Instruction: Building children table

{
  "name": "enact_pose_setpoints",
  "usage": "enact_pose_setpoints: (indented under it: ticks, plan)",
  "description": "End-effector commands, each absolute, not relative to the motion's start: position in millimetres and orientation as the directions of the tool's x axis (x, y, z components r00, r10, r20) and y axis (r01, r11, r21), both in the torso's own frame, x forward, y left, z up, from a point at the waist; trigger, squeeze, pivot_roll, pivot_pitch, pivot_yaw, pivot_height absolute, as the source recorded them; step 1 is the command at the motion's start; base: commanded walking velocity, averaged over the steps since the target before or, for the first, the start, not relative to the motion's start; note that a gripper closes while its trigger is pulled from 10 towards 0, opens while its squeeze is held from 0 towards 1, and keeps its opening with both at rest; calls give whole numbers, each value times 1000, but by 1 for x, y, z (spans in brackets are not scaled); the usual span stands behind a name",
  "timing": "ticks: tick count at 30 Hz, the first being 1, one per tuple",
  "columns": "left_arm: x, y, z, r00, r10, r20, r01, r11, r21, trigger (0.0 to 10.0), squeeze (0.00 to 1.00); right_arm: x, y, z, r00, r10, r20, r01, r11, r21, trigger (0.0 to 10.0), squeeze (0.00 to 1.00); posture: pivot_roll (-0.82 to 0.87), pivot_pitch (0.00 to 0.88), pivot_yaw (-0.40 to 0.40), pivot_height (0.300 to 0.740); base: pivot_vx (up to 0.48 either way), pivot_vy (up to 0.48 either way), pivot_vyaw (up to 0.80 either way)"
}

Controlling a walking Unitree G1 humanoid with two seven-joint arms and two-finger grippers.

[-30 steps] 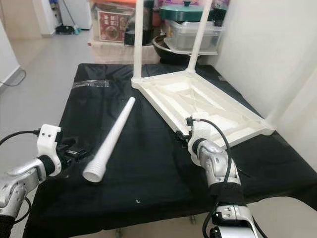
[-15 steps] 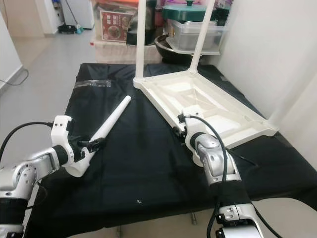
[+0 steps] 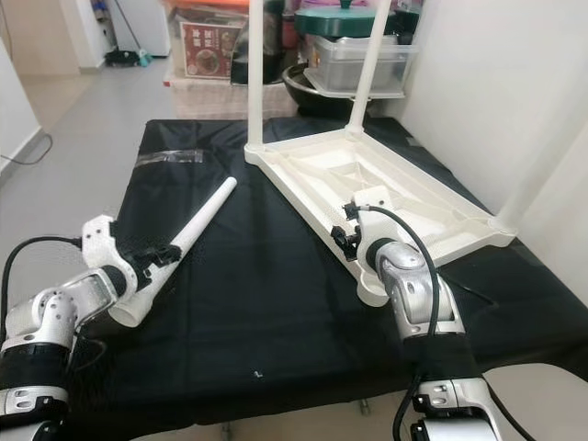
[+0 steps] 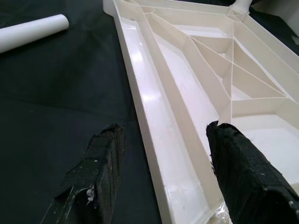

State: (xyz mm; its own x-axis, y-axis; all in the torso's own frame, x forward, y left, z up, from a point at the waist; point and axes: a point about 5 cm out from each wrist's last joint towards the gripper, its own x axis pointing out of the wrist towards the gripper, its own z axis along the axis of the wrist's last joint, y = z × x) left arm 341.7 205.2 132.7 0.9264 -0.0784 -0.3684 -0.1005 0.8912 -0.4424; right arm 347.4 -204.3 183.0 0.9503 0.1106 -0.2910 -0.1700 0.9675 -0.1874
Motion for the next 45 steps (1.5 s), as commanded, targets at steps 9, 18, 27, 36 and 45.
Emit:
enact_pose_setpoints:
  ticks: [9,18,27,36,45]
  plan:
    - [338,199,105,864,-117,-491,-137,882,-451,10000,0,344,-206,176,932,102,-348,-155,980,-125,10000,0,-33,0,-48,740,0,0,0]
    - [342,185,107,857,-195,-477,-40,898,-439,10000,0,340,-204,164,906,124,-405,-151,988,-34,10000,0,-37,0,-41,740,0,0,0]
    - [342,165,121,868,-335,-368,122,860,-495,10000,0,342,-182,183,899,289,-330,-250,955,157,10000,0,-39,0,-42,740,0,0,0]
    - [345,192,152,951,-224,-213,97,871,-481,10000,0,341,-145,198,847,461,-267,-371,870,325,10000,0,-16,0,-60,740,0,0,0]
    - [325,232,173,990,-85,-111,24,886,-464,10000,0,332,-105,173,775,524,-353,-454,851,265,10000,1000,32,0,-95,740,0,0,0]
